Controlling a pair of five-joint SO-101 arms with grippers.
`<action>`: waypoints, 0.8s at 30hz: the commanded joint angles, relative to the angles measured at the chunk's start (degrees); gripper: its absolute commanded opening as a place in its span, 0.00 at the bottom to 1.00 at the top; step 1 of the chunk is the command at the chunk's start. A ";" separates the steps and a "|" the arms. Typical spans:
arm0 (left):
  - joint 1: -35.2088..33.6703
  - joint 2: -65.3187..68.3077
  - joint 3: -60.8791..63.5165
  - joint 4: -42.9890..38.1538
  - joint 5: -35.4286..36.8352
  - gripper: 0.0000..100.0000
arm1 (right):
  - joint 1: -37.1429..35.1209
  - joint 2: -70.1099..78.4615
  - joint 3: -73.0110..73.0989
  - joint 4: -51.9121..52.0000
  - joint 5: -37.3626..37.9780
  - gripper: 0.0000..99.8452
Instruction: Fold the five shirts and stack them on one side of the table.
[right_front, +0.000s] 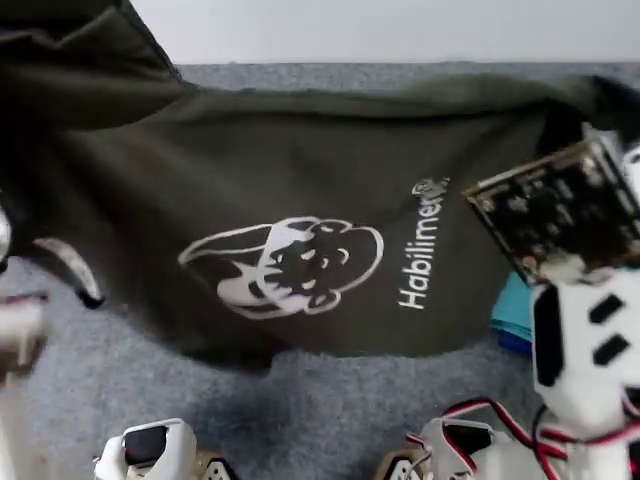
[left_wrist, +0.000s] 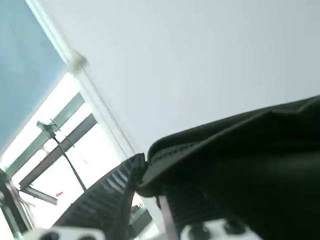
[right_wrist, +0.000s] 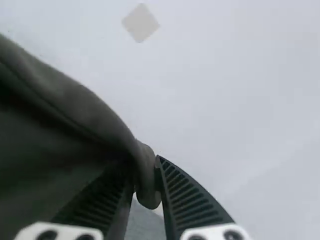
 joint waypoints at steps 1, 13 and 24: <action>-0.53 -0.53 -5.58 -3.96 0.35 0.01 | 3.56 -0.75 -4.04 1.80 1.41 0.01; -0.53 -0.62 -10.15 -1.76 -2.99 0.01 | 4.79 -5.49 -3.25 12.97 6.07 0.01; 0.00 -0.18 6.29 14.24 -11.34 0.01 | 4.44 -11.30 38.59 12.18 6.24 0.01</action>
